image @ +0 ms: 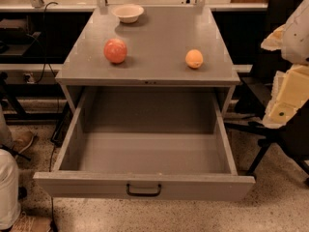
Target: Place orange into top drawer
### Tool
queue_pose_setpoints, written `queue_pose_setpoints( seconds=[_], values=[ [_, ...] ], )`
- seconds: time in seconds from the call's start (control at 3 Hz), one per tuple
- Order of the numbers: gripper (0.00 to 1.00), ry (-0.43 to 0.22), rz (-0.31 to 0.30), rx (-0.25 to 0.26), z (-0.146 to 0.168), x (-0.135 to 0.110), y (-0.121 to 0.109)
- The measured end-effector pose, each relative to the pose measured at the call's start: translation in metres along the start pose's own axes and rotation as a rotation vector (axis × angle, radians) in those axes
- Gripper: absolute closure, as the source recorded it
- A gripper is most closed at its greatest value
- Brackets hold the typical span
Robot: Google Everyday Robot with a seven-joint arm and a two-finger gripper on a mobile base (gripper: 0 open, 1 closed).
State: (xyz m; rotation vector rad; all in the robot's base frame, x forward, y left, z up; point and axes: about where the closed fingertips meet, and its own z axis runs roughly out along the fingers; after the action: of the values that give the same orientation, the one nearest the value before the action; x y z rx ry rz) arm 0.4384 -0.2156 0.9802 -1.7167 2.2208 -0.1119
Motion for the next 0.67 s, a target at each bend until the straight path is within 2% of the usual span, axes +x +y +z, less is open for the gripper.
queue_pose_setpoints(
  seconds=[0.33,0.67],
  values=[
    [0.00,0.000,0.000,0.000,0.000,0.000,0.000],
    [0.00,-0.061,0.035,0.015,0.011,-0.001,-0.020]
  ],
)
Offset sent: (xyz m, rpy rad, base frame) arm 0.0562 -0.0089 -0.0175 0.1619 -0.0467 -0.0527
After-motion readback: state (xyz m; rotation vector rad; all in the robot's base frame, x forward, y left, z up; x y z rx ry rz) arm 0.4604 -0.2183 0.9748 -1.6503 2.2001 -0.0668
